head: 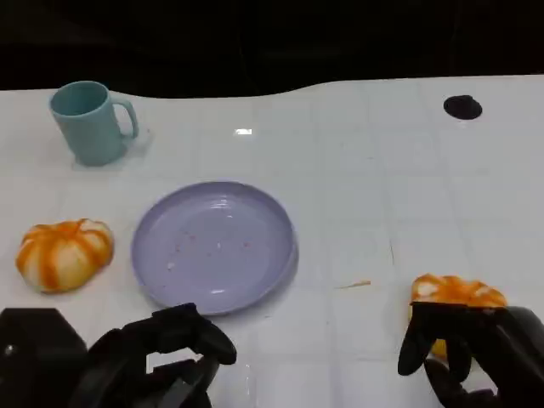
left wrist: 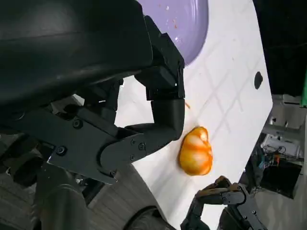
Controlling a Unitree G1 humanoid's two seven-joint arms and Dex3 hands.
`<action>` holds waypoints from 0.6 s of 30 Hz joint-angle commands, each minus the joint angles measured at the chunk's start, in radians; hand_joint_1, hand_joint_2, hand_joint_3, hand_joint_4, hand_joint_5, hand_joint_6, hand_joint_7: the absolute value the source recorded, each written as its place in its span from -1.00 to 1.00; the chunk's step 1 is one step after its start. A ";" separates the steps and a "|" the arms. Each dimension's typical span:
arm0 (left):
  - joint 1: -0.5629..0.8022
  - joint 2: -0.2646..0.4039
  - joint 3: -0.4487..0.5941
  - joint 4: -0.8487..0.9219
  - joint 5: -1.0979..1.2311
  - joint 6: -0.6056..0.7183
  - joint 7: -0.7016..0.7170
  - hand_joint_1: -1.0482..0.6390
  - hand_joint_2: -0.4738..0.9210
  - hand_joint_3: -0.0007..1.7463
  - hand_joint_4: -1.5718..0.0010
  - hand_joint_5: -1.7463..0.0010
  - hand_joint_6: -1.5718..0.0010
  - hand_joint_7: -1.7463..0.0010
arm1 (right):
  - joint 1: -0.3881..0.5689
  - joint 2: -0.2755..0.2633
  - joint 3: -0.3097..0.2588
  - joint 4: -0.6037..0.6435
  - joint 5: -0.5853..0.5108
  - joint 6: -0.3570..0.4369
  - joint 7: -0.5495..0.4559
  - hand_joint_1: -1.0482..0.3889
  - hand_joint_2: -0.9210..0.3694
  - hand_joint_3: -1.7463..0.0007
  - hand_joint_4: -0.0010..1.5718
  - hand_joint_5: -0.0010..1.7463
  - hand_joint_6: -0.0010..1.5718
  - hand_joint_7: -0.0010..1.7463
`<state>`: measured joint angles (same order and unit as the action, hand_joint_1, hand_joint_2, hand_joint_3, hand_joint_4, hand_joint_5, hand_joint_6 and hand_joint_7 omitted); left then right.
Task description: Grasp the bread from the table and place it into the plate.
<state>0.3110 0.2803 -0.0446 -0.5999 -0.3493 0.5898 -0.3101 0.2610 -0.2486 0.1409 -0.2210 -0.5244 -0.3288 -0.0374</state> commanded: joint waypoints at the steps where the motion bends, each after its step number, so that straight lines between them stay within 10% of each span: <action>1: 0.005 0.014 0.007 -0.001 0.003 -0.001 -0.003 -0.16 0.79 -0.09 0.17 -1.00 0.25 -0.68 | -0.001 -0.003 -0.005 -0.016 0.013 0.006 0.002 0.52 0.16 -0.72 0.20 0.99 0.15 0.51; 8: 0.001 0.012 0.013 0.005 -0.004 0.001 -0.006 -0.17 0.79 -0.10 0.17 -1.00 0.25 -0.67 | -0.002 0.005 -0.017 -0.045 -0.023 0.015 -0.029 0.51 0.08 -0.55 0.16 0.92 0.23 0.08; 11: 0.001 0.014 0.013 0.007 -0.003 -0.005 -0.009 -0.16 0.80 -0.09 0.16 -1.00 0.25 -0.68 | -0.010 -0.009 -0.025 -0.046 -0.085 -0.003 -0.070 0.40 0.06 -0.33 0.23 0.36 0.33 -0.29; 18: 0.006 0.014 0.011 -0.004 -0.003 0.003 -0.004 -0.17 0.80 -0.10 0.18 -1.00 0.25 -0.67 | -0.018 -0.052 -0.045 -0.099 -0.258 0.062 -0.084 0.03 -0.40 0.42 0.03 0.06 0.28 -0.80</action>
<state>0.3116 0.2804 -0.0411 -0.5995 -0.3522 0.5900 -0.3102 0.2472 -0.2746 0.1188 -0.2893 -0.7272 -0.3043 -0.1167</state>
